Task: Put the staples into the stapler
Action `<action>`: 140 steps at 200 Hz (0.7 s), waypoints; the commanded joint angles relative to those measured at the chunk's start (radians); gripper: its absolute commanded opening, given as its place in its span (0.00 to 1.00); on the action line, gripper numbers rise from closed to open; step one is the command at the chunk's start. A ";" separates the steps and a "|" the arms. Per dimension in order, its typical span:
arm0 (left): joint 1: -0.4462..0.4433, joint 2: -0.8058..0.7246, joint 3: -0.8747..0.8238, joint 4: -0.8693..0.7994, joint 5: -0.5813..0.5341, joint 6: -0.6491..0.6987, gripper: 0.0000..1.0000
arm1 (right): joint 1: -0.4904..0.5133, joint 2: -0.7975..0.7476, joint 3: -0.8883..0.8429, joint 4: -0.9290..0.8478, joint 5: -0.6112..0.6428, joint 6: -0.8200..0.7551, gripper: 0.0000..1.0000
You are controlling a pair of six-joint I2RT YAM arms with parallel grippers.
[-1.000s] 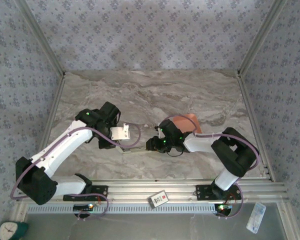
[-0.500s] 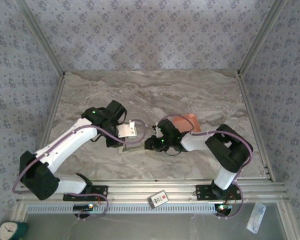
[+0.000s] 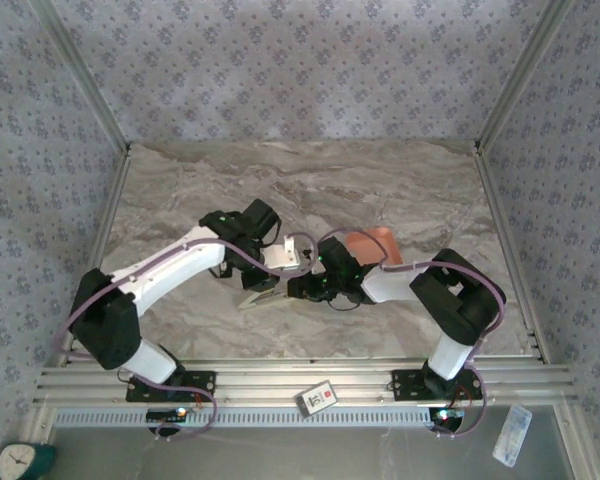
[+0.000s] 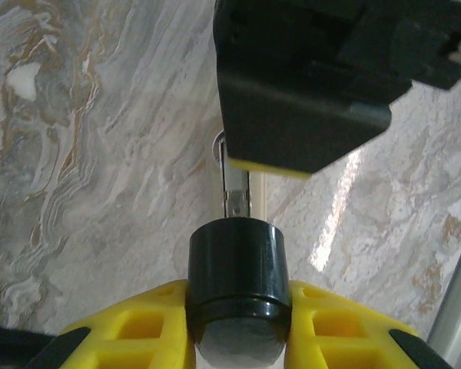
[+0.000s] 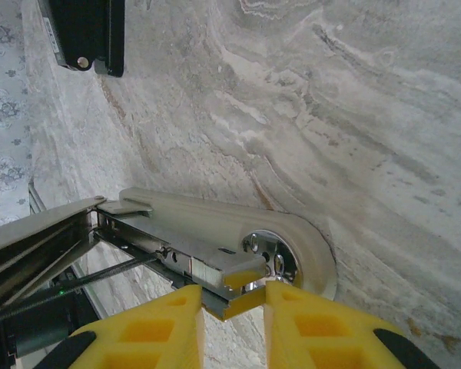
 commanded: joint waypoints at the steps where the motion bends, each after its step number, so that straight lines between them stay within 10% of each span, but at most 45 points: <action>1: -0.029 0.038 0.033 0.104 0.096 -0.035 0.00 | 0.017 0.026 -0.043 0.006 -0.002 0.019 0.25; 140: -0.044 0.164 0.033 0.095 0.074 -0.024 0.00 | -0.036 -0.176 -0.234 0.108 0.018 0.062 0.44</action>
